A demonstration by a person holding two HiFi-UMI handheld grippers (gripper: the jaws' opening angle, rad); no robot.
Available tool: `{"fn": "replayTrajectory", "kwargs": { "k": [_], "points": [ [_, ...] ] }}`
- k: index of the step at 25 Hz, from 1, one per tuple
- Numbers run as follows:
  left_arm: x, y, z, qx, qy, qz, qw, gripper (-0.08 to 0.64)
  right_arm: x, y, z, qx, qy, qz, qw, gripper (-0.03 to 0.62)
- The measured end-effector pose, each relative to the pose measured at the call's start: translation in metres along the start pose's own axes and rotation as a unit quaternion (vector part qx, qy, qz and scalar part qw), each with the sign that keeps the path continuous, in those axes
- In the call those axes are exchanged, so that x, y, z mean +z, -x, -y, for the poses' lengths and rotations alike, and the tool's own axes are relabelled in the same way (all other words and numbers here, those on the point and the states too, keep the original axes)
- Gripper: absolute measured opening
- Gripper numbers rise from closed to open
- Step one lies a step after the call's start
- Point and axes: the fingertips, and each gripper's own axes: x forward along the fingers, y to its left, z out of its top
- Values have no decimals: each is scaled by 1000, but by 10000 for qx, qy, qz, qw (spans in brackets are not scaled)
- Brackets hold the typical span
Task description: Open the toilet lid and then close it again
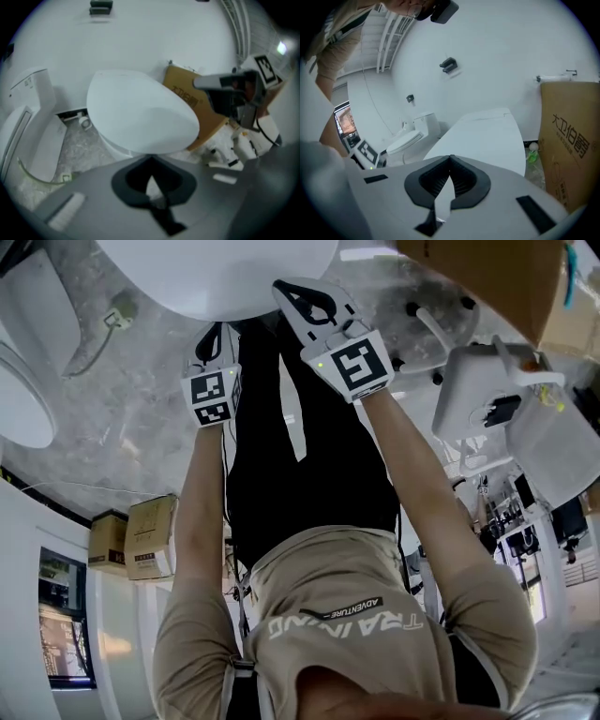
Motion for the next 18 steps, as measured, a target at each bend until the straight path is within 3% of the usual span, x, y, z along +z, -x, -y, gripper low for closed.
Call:
{"fn": "replayTrajectory", "kwargs": {
  "k": [3, 8, 11, 14, 18],
  "points": [
    [1, 1, -1, 32, 64, -16, 10000, 5, 8, -3, 5, -233, -141, 32, 9996, 12],
    [7, 8, 3, -31, 88, 63, 9999, 3, -75, 27, 5, -170, -166, -1033, 9944, 14],
    [14, 16, 6, -103, 29, 105, 9999, 3, -108, 53, 9, -230, -380, -1403, 9891, 12],
    [24, 28, 8, -146, 17, 178, 9997, 5, -116, 63, 15, -349, -509, -1464, 9873, 12],
    [37, 47, 13, -209, 32, 232, 9995, 5, -97, 51, 20, -333, -485, -1327, 9894, 12]
  ]
}}
